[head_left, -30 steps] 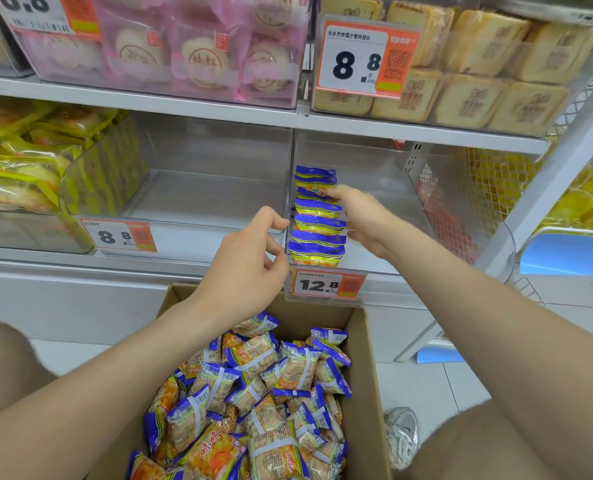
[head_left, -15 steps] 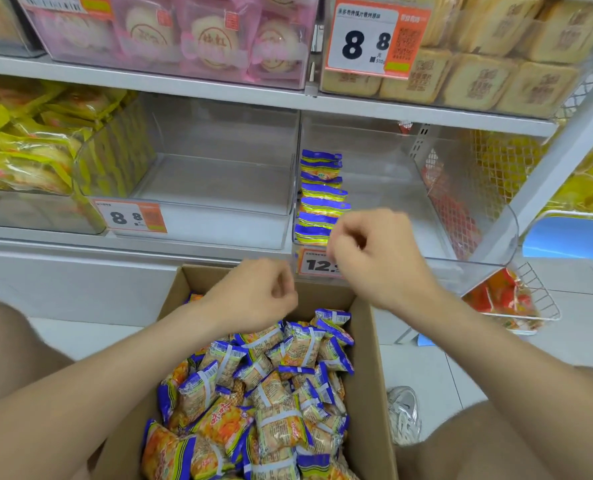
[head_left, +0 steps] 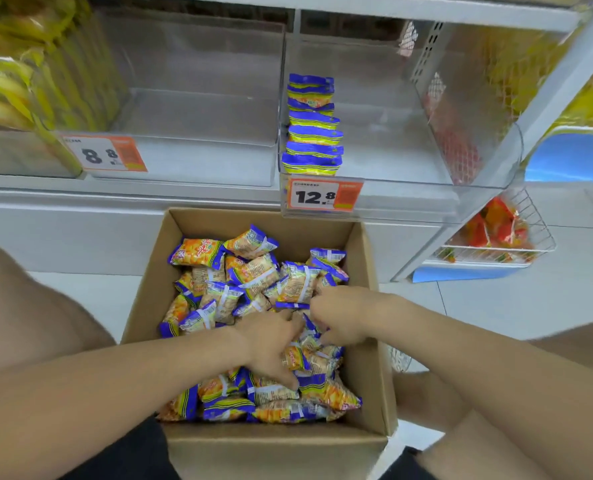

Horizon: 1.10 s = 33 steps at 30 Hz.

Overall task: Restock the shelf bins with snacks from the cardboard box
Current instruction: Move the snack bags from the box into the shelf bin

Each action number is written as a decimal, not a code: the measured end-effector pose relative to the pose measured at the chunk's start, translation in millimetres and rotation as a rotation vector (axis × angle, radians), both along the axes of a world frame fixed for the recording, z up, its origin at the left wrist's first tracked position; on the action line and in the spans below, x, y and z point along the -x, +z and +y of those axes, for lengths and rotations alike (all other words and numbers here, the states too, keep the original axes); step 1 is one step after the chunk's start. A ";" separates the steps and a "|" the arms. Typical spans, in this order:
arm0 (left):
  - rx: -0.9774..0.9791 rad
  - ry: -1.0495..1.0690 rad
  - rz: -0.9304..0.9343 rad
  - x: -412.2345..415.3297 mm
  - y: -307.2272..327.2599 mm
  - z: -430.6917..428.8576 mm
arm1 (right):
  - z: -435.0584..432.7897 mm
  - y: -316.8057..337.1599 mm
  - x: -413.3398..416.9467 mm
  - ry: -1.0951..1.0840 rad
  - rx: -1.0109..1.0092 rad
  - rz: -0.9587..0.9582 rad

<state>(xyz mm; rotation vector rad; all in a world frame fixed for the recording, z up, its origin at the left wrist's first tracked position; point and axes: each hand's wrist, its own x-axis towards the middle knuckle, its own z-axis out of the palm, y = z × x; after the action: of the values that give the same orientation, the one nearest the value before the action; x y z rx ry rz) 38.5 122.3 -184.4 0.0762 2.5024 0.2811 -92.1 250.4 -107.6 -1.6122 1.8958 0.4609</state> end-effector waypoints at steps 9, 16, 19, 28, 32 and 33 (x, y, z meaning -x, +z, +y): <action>-0.355 0.392 -0.187 30.1 44.6 -34.1 | 6.8 -18.5 -40.4 -0.007 -0.087 -0.050; -0.484 0.708 -0.165 27.0 89.7 -60.4 | 0.5 -12.3 -22.0 -0.162 -0.062 -0.151; -0.518 0.777 -0.086 22.8 109.6 -66.2 | -5.3 22.3 0.3 -0.287 0.118 -0.196; -0.650 0.744 0.453 17.1 204.1 -70.3 | -0.7 113.8 38.1 -0.686 0.822 -0.324; -0.703 0.789 0.612 20.5 231.4 -62.2 | -13.8 139.0 26.6 -0.967 1.239 -0.318; -0.698 0.800 0.658 23.5 235.6 -59.3 | -16.7 143.5 23.9 -1.025 1.289 -0.354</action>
<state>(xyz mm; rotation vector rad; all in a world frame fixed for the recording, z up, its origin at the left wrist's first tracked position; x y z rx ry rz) 15.0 63.0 51.2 -0.6619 2.7971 1.6736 -116.0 233.7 35.9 -0.8524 2.4554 -1.6024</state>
